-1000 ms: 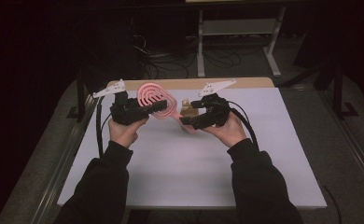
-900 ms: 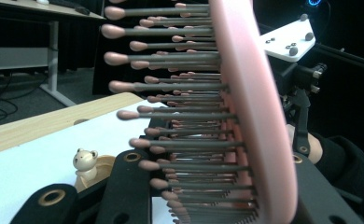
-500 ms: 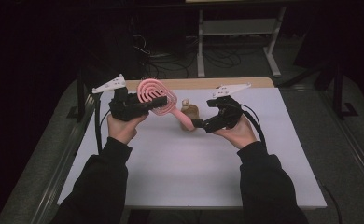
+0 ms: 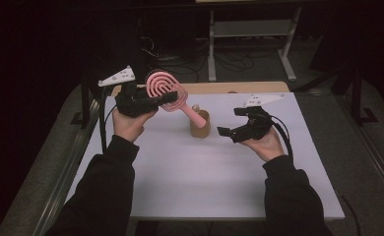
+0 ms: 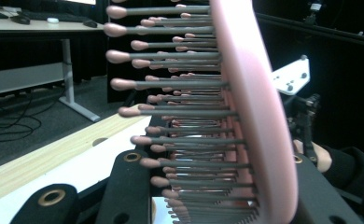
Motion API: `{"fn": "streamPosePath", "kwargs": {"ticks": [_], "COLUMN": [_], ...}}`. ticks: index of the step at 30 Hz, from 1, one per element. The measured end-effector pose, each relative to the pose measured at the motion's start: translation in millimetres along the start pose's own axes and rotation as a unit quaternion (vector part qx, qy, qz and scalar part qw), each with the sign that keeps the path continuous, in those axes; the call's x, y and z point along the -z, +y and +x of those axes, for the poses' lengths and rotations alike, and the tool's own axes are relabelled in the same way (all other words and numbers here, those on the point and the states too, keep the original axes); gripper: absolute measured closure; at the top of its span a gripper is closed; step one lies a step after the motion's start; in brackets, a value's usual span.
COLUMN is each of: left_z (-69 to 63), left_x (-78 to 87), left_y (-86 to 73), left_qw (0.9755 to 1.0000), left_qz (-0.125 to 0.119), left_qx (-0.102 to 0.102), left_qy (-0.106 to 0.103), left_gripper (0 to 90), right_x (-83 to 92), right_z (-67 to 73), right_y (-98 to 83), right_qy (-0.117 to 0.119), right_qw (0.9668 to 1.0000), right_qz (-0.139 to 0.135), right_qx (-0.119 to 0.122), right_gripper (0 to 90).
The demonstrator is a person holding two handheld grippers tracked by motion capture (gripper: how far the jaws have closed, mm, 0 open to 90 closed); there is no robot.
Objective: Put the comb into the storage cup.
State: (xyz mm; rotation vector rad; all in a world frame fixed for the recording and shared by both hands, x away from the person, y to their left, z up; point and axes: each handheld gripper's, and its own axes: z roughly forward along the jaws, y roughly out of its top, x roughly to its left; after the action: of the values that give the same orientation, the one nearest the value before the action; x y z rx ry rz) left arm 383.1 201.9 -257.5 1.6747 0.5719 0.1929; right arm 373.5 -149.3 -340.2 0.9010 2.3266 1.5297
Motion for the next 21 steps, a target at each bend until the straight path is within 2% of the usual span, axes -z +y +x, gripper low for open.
{"fn": "streamPosePath", "kwargs": {"ticks": [8,16,21], "left_z": [8.7,11.1,11.0], "left_x": [-7.1,-15.1,-20.6], "left_y": [7.1,17.1,21.2], "left_qw": [0.9999,0.9995,0.9993], "left_qz": [0.005,0.02,0.023], "left_qx": [-0.001,-0.019,-0.023], "left_qy": [0.009,0.016,0.016], "left_gripper": [63.0,63.0,63.0], "right_x": [10.4,18.0,24.6], "right_z": [-1.3,-1.6,-1.6], "right_y": [-13.5,-27.2,-32.2], "right_qy": [-0.014,-0.02,-0.022], "right_qw": [0.9999,0.9998,0.9997], "right_qz": [-0.007,-0.006,-0.009], "right_qx": [-0.002,-0.005,-0.006], "right_gripper": [0.0,0.0,0.0]}}
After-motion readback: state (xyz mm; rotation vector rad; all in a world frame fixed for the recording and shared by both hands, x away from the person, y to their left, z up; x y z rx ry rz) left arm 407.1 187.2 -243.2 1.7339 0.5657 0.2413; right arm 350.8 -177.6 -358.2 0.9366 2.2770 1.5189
